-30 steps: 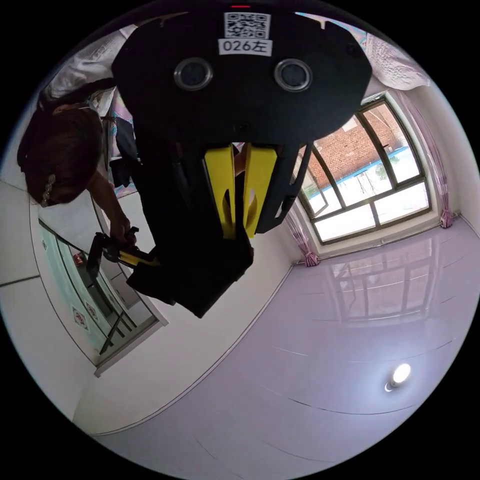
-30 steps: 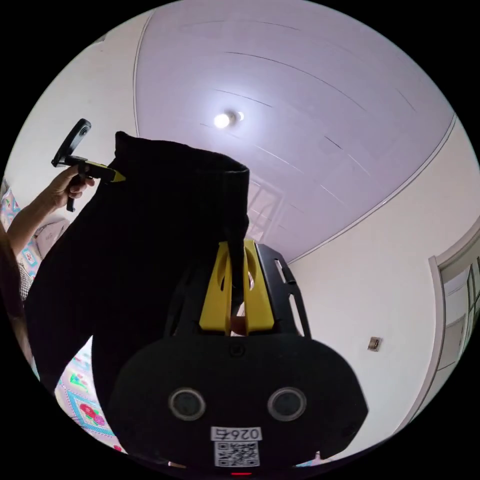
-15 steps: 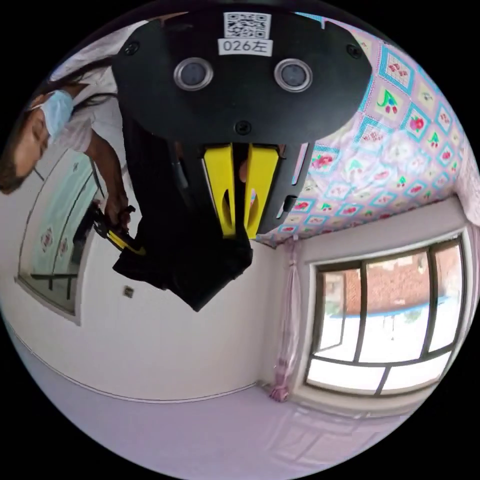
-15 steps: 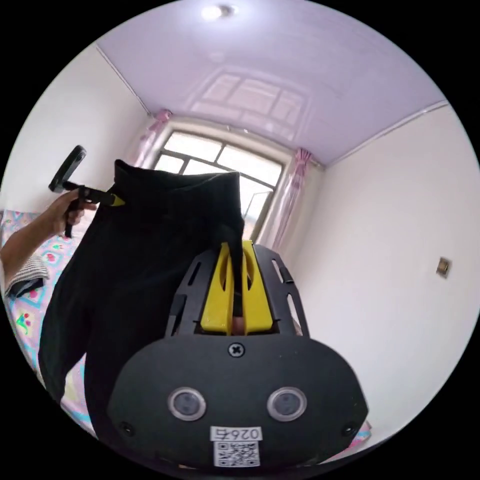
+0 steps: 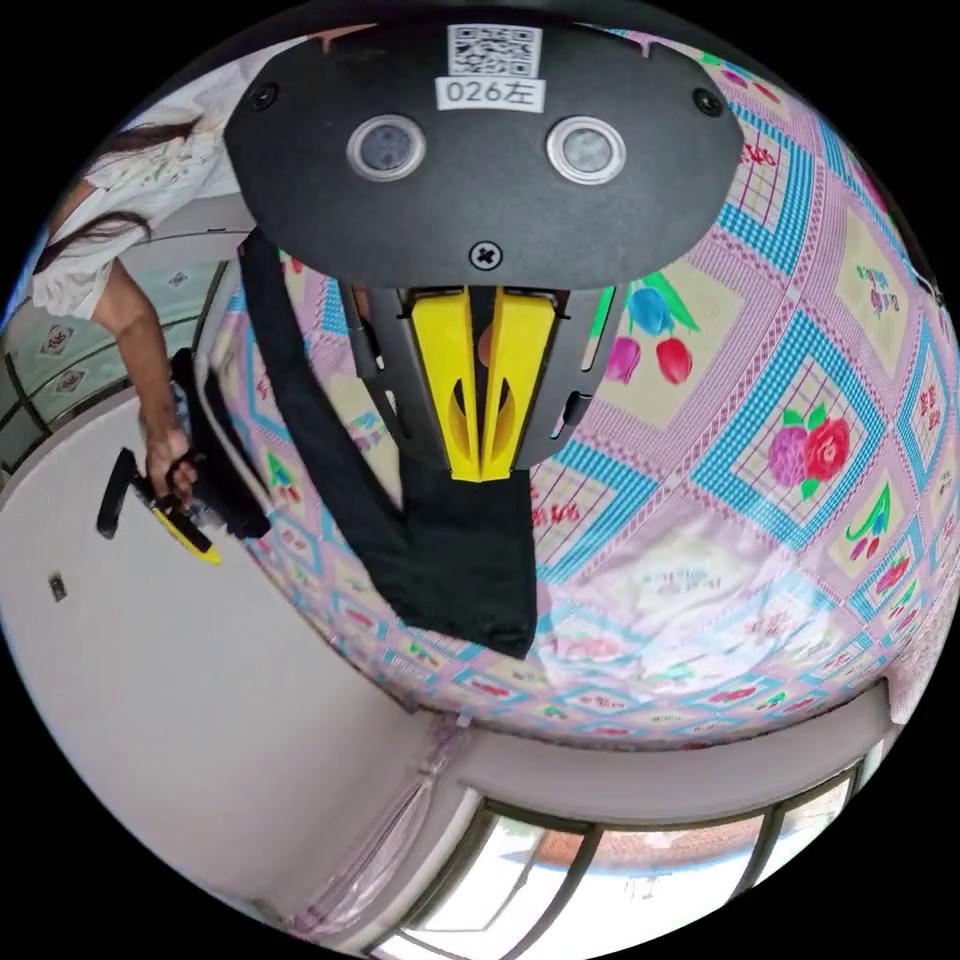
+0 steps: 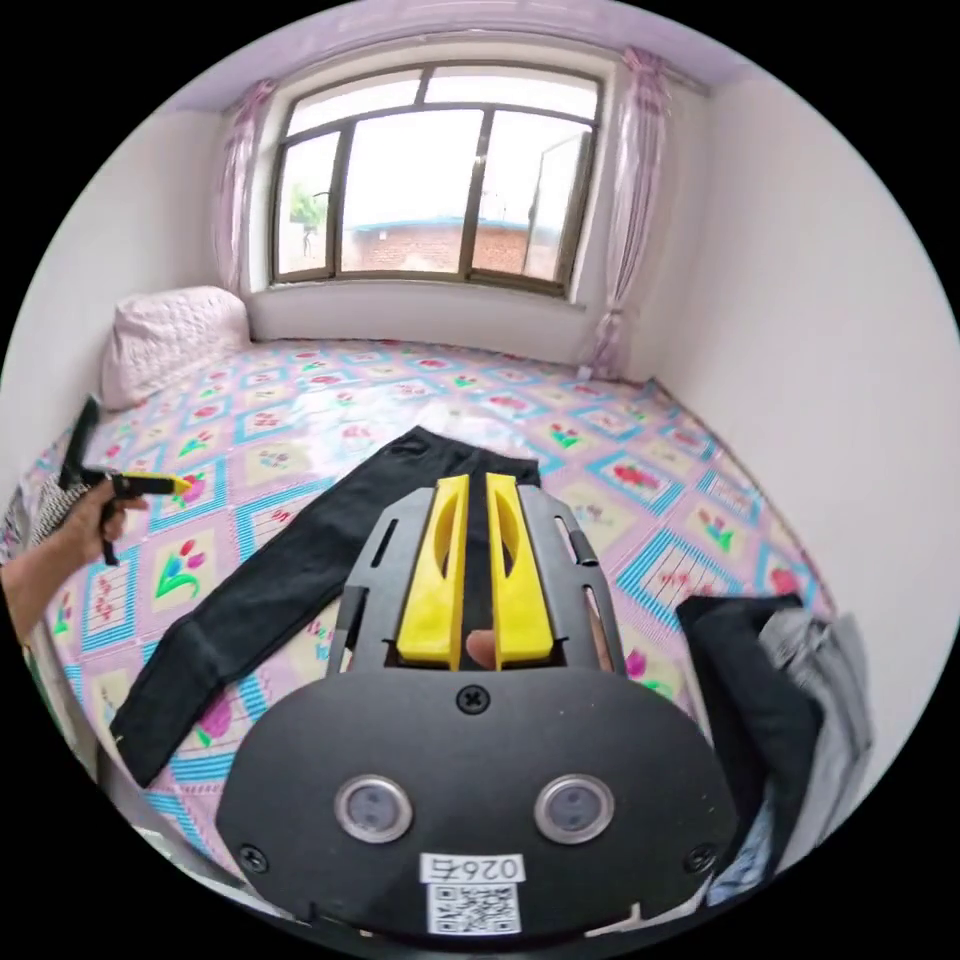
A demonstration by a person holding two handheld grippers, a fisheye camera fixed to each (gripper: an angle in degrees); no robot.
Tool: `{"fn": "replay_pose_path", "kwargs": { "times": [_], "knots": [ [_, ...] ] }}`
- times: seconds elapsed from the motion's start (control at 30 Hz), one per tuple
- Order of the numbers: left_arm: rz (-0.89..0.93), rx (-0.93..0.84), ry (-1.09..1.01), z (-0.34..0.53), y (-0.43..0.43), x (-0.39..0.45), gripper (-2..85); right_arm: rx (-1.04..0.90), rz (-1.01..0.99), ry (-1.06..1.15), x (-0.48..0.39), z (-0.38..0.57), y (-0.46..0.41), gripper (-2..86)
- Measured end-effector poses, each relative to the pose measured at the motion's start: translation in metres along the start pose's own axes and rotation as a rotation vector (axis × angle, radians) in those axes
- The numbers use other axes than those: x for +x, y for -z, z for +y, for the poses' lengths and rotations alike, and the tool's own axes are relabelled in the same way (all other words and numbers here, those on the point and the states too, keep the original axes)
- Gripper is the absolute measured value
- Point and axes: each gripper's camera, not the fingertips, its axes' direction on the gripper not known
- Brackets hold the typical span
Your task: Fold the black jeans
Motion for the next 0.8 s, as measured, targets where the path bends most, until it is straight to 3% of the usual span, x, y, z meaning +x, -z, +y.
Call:
{"fn": "replay_pose_path", "kwargs": {
  "times": [0.17, 0.4, 0.53, 0.8],
  "knots": [
    [-0.120, -0.177, 0.020, 0.023, -0.036, -0.023, -0.9, -0.152, -0.146, -0.109, 0.057, 0.100, -0.017, 4.2],
    [-0.036, -0.145, 0.187, 0.016, -0.022, -0.065, 0.8, -0.266, -0.157, -0.290, 0.114, 0.195, -0.004, 3.0],
    [0.067, -0.104, 0.243, -0.010, -0.013, -0.086, 7.0, -0.342, -0.153, -0.380, 0.150, 0.210, -0.014, 3.0],
    [0.054, -0.073, 0.214, -0.105, -0.008, -0.106, 12.9, -0.295, -0.195, -0.486, 0.220, 0.161, -0.037, 3.2]
  ]
}}
